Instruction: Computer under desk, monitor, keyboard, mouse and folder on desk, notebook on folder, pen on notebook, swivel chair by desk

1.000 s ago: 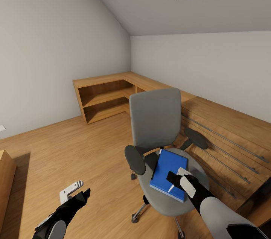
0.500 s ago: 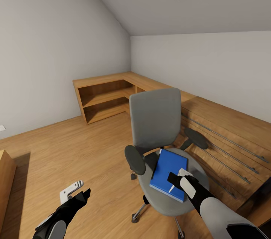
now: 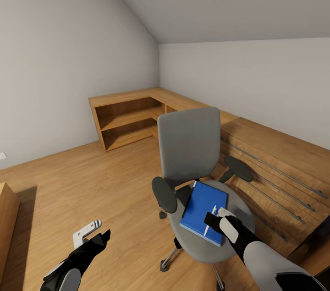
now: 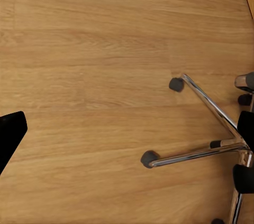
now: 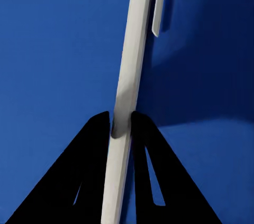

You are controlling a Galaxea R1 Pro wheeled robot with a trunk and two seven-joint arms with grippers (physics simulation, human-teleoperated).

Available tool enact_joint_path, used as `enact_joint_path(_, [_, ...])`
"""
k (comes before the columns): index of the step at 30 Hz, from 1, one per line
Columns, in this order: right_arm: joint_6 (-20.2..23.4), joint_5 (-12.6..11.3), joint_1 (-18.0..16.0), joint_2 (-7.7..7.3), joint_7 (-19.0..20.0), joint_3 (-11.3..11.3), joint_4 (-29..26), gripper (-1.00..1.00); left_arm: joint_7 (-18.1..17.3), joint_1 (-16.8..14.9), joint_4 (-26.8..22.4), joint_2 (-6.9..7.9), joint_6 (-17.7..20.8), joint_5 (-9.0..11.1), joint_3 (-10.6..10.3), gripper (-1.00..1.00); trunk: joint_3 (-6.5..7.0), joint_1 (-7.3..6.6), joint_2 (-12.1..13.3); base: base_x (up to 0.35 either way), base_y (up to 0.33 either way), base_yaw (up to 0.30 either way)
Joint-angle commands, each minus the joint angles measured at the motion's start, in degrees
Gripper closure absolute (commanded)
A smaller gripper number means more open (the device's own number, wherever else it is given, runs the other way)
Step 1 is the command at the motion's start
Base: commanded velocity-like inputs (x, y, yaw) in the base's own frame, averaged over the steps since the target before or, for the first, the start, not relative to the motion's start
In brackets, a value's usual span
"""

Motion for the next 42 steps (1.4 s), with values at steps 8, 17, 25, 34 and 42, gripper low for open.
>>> enact_joint_path(8, [0.21, -0.92, 0.04, 0.06, -0.44, 0.33, 2.66, 1.00, 0.39, -0.01, -0.11, -0.04, 0.13, 0.62, -0.29, -1.00, -0.05, 0.00, -0.02, 0.000, 0.000, 0.000])
enact_joint_path(17, [0.21, -0.92, 0.04, 0.07, -0.38, 0.30, 2.68, 1.00, 0.39, -0.01, -0.11, -0.04, 0.02, 0.56, -0.90, -1.00, -0.05, 0.00, -0.02, 0.000, 0.000, 0.000])
enact_joint_path(25, [0.21, -0.92, 0.04, 0.07, -0.38, 0.30, 2.68, 1.00, 0.39, -0.01, -0.11, -0.04, -0.02, 0.54, -1.02, -1.00, 0.13, -0.22, 0.38, 0.000, 0.000, 0.000])
enact_joint_path(34, [0.21, -0.92, 0.04, -0.01, -0.30, 0.22, 2.59, 1.00, 0.40, -0.01, -0.11, -0.04, -0.03, 0.44, -1.14, -1.00, 1.74, -2.19, 3.99, 0.000, 0.000, 0.000])
enact_joint_path(42, [0.21, -0.92, 0.04, -0.02, -0.30, 0.21, 2.51, 1.00, 0.47, -0.01, -0.11, -0.03, -0.03, 0.22, -2.52, -1.00, 3.18, -3.95, 7.20, 0.000, 0.000, 0.000])
